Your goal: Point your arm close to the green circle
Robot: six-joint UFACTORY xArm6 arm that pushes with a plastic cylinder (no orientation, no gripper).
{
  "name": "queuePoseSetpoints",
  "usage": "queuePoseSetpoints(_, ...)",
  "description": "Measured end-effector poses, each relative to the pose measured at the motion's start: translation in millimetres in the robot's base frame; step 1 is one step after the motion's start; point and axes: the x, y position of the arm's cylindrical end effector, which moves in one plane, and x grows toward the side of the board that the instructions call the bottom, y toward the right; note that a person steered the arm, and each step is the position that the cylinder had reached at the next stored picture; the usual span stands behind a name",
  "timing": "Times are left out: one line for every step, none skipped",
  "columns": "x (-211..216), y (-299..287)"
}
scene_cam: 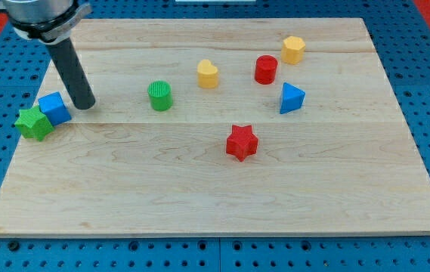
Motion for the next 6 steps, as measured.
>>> queuePoseSetpoints(-16.8, 24.8)
queuePoseSetpoints(-32.6, 47.6)
queuePoseSetpoints(-42.0, 71.1)
queuePoseSetpoints(-51.7, 94.3)
queuePoseSetpoints(-53.6, 115.5)
queuePoseSetpoints(-44.7, 130.6)
